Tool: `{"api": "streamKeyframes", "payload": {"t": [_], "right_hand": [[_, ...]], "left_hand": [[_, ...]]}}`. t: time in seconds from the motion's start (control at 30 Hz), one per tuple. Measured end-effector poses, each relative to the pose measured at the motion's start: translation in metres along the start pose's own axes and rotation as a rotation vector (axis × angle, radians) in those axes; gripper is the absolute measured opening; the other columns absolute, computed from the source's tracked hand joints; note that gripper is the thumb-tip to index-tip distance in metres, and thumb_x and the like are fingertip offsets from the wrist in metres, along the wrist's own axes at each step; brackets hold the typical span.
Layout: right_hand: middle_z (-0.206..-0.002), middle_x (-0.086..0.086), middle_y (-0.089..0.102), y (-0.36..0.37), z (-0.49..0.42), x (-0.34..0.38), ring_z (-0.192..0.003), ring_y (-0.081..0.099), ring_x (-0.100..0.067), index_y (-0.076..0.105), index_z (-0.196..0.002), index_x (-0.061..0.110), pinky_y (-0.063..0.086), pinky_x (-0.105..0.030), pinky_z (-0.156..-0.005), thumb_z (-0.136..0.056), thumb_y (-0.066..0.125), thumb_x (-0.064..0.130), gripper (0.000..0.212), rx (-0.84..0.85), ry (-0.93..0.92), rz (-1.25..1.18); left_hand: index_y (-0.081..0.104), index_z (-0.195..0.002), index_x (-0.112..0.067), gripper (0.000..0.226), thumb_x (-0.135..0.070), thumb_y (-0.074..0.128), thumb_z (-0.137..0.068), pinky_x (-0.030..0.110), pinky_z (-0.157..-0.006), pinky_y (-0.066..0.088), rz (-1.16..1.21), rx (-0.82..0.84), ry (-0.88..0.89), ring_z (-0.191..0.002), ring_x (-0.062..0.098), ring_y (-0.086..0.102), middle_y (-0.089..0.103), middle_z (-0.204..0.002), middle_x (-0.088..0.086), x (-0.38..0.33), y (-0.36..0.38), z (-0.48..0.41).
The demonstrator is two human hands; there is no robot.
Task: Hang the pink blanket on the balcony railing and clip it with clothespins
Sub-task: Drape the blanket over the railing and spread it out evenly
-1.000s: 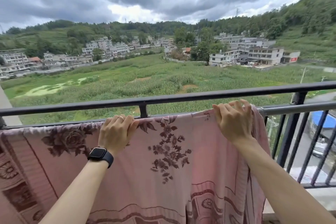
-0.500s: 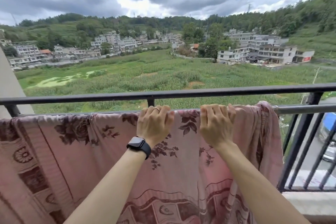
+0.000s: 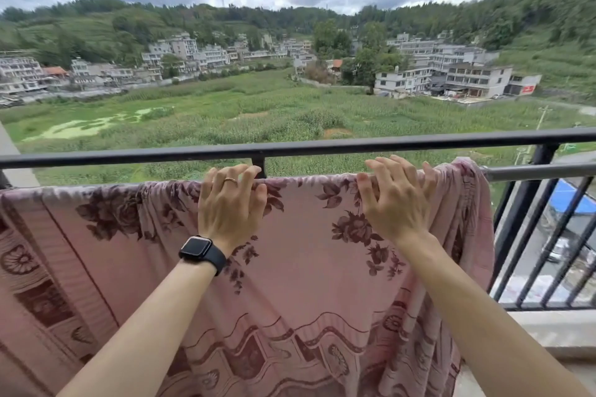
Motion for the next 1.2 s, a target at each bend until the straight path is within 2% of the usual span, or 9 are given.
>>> {"api": "streamKeyframes", "payload": {"t": [0.2, 0.37, 0.57, 0.73, 0.83, 0.9, 0.97, 1.07, 1.2], "right_hand": [[-0.123, 0.000, 0.067, 0.000, 0.009, -0.011, -0.125, 0.053, -0.023, 0.066, -0.122, 0.022, 0.023, -0.047, -0.115, -0.104, 0.039, 0.041, 0.037, -0.073, -0.141, -0.066], [-0.139, -0.003, 0.060, -0.018, 0.046, -0.026, -0.137, 0.048, -0.020, 0.067, -0.128, 0.015, 0.034, -0.047, -0.115, -0.100, 0.054, 0.027, 0.034, -0.150, -0.168, -0.195], [-0.138, -0.003, 0.047, -0.070, 0.024, -0.081, -0.128, 0.040, -0.021, 0.050, -0.132, 0.021, 0.034, -0.039, -0.106, -0.091, 0.048, 0.059, 0.056, -0.210, 0.212, -0.112], [-0.149, -0.001, 0.048, -0.067, -0.015, -0.138, -0.142, 0.027, -0.025, 0.050, -0.138, 0.028, 0.017, -0.053, -0.114, -0.094, 0.026, 0.069, 0.065, 0.195, 0.432, 0.154], [-0.126, -0.004, 0.066, -0.063, -0.023, -0.144, -0.126, 0.049, -0.026, 0.067, -0.114, 0.025, 0.019, -0.051, -0.111, -0.099, 0.026, 0.062, 0.057, 0.164, 0.319, 0.166], [-0.113, -0.009, 0.071, -0.059, -0.026, -0.137, -0.110, 0.060, -0.030, 0.071, -0.108, 0.017, 0.034, -0.047, -0.103, -0.103, 0.032, 0.052, 0.052, 0.099, 0.199, 0.120], [-0.097, -0.014, 0.072, -0.063, -0.034, -0.133, -0.086, 0.066, -0.031, 0.071, -0.099, 0.005, 0.050, -0.037, -0.077, -0.106, 0.040, 0.037, 0.045, 0.004, 0.101, -0.024], [-0.074, -0.010, 0.066, -0.091, -0.064, -0.154, -0.051, 0.053, -0.018, 0.066, -0.087, 0.002, 0.033, -0.022, -0.044, -0.107, 0.041, 0.028, 0.042, -0.177, 0.167, -0.206], [-0.064, 0.006, 0.060, -0.095, -0.072, -0.166, -0.052, 0.054, -0.010, 0.068, -0.082, 0.011, 0.035, -0.019, -0.048, -0.102, 0.041, 0.051, 0.052, 0.078, 0.129, -0.274]], "left_hand": [[0.061, -0.127, -0.017, 0.039, -0.042, 0.050, -0.098, 0.046, -0.106, 0.034, 0.033, -0.022, 0.088, -0.110, 0.028, 0.058, 0.064, -0.117, 0.004, -0.038, 0.015, 0.002], [0.049, -0.143, -0.018, 0.053, -0.031, 0.055, -0.092, 0.050, -0.118, 0.020, 0.069, -0.112, 0.080, -0.140, 0.028, 0.037, 0.046, -0.146, 0.007, -0.052, 0.017, 0.039], [0.058, -0.128, -0.016, 0.054, -0.048, 0.052, -0.085, 0.051, -0.113, 0.021, 0.132, 0.001, 0.125, -0.129, 0.028, 0.045, 0.049, -0.139, 0.009, -0.116, 0.009, -0.008], [0.056, -0.129, -0.019, 0.051, -0.051, 0.044, -0.091, 0.051, -0.111, 0.029, 0.176, 0.123, 0.177, -0.120, 0.025, 0.051, 0.057, -0.131, 0.007, -0.187, 0.019, -0.049], [0.059, -0.122, -0.024, 0.053, -0.058, 0.031, -0.094, 0.046, -0.101, 0.037, 0.160, 0.245, 0.114, -0.108, 0.024, 0.059, 0.066, -0.117, 0.003, -0.212, 0.030, -0.057], [0.061, -0.113, -0.027, 0.057, -0.064, 0.021, -0.094, 0.043, -0.090, 0.040, 0.094, 0.278, 0.095, -0.096, 0.022, 0.062, 0.069, -0.103, -0.002, -0.217, 0.034, -0.056], [0.064, -0.109, -0.028, 0.053, -0.063, 0.026, -0.097, 0.042, -0.086, 0.040, 0.098, 0.237, 0.088, -0.092, 0.023, 0.063, 0.070, -0.098, -0.004, -0.214, 0.033, -0.054], [0.069, -0.110, -0.028, 0.037, -0.055, 0.046, -0.097, 0.041, -0.084, 0.045, 0.146, 0.149, 0.098, -0.089, 0.024, 0.067, 0.073, -0.100, -0.005, -0.197, 0.029, -0.046], [0.072, -0.112, -0.025, 0.038, -0.051, 0.048, -0.097, 0.044, -0.088, 0.048, 0.191, 0.173, 0.036, -0.093, 0.025, 0.067, 0.074, -0.105, -0.004, -0.195, 0.028, -0.040]]}}
Point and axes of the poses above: each hand's wrist, its own z-axis away from the middle knuckle, its own y-axis out of the palm, x = y × z, the point moved 3 cm from there along -z, towards the middle knuckle
